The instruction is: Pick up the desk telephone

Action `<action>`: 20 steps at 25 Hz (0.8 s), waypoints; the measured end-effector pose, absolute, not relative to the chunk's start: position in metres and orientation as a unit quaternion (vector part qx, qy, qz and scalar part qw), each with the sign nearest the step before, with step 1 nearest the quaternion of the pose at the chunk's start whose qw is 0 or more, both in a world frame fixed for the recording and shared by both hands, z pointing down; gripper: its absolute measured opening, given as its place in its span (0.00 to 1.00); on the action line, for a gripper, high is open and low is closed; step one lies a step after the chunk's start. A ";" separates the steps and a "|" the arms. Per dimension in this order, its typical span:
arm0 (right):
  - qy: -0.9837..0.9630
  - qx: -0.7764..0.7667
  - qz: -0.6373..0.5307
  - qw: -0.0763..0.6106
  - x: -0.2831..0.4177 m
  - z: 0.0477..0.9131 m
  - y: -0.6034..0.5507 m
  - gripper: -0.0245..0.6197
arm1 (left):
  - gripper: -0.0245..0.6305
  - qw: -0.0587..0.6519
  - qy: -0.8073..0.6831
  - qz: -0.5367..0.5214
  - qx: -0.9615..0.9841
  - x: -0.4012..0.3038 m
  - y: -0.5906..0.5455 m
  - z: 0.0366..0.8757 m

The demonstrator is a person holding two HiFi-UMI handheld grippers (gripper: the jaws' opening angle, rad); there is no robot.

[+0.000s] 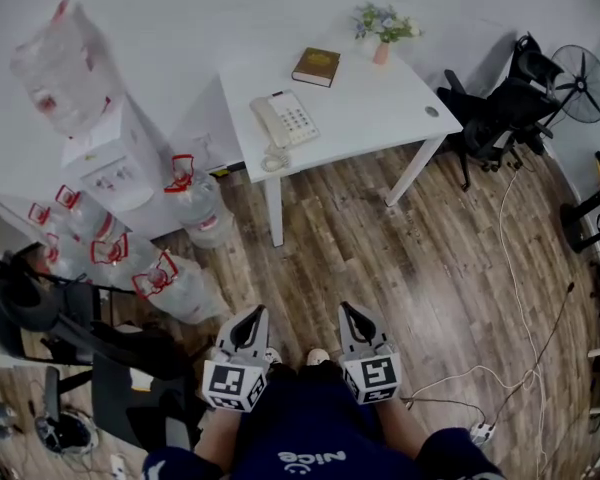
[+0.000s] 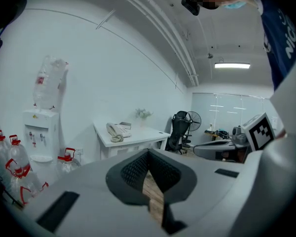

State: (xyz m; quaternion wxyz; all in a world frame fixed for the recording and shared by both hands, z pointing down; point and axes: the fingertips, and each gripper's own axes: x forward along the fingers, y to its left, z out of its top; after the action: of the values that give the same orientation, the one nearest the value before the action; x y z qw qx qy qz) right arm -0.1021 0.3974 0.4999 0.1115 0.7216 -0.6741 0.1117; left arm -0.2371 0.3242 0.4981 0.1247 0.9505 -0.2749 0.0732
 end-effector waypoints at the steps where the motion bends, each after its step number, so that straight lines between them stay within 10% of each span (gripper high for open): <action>1: -0.673 0.722 0.111 0.111 -0.106 0.499 0.395 0.07 | 0.06 0.126 -0.274 0.072 0.951 -0.241 0.321 0.499; 20: -0.662 0.730 0.133 0.106 -0.148 0.520 0.346 0.07 | 0.06 0.141 -0.241 0.088 0.956 -0.262 0.274 0.521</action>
State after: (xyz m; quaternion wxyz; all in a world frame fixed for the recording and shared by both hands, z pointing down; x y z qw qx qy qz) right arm -0.1480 0.3463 0.5202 0.1060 0.7301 -0.6619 0.1328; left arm -0.2616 0.2738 0.5210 0.1406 0.9561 -0.2414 0.0884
